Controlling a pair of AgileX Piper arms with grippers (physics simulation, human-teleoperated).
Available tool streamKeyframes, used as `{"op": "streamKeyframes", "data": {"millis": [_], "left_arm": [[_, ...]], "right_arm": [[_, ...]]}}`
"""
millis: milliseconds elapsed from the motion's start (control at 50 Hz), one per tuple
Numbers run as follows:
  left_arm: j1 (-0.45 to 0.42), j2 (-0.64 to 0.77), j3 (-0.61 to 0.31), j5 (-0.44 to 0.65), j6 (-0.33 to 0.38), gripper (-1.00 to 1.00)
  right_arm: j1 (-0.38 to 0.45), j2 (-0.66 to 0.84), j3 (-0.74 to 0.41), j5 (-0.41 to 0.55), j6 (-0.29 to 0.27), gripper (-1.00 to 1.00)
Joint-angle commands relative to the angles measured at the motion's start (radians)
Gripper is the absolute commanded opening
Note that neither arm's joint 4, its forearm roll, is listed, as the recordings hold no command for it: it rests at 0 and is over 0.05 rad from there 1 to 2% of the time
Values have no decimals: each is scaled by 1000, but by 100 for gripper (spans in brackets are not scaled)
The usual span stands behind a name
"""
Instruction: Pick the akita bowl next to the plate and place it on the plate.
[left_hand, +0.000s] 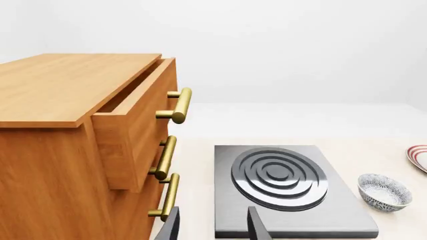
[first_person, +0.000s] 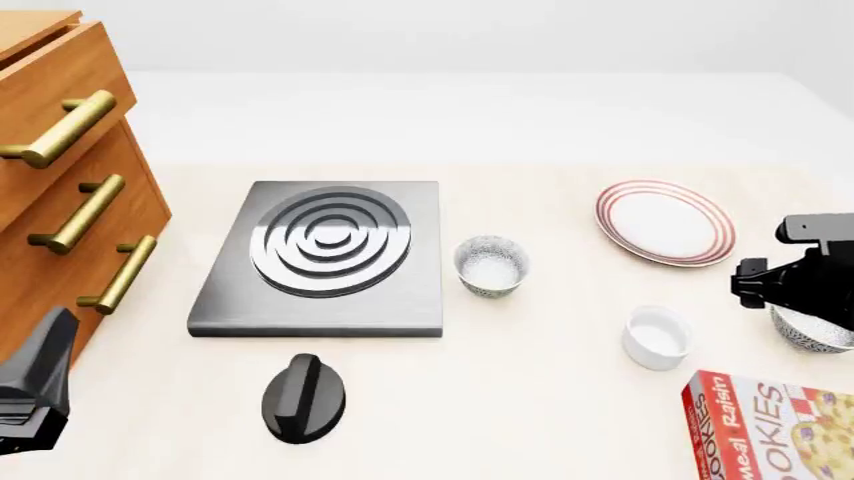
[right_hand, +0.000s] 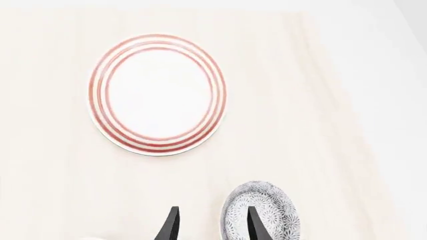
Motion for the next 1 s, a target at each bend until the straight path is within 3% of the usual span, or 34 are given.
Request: {"op": "streamKeyframes", "data": {"millis": [20, 420, 460, 500, 560, 700, 720, 760, 1000], "left_arm": [[0, 0, 0, 0, 0, 100], [0, 0, 0, 0, 0, 100], [0, 0, 0, 0, 0, 100], [0, 0, 0, 0, 0, 100], [0, 0, 0, 0, 0, 100], [0, 0, 0, 0, 0, 100], [0, 0, 0, 0, 0, 100], [0, 0, 0, 0, 0, 100], [0, 0, 0, 0, 0, 100]], "right_arm": [[-12, 41, 10, -30, -6, 100], [-8, 97, 15, -57, -7, 100], [-6, 72, -4, -11, -6, 100], [-5, 115, 12, -67, -5, 100], [-4, 125, 11, -71, -7, 100], [-2, 135, -2, -65, -13, 100], [-1, 106, -18, -20, -13, 100], [0, 139, -4, -65, -14, 100], [-14, 165, 23, -104, -15, 100]]}}
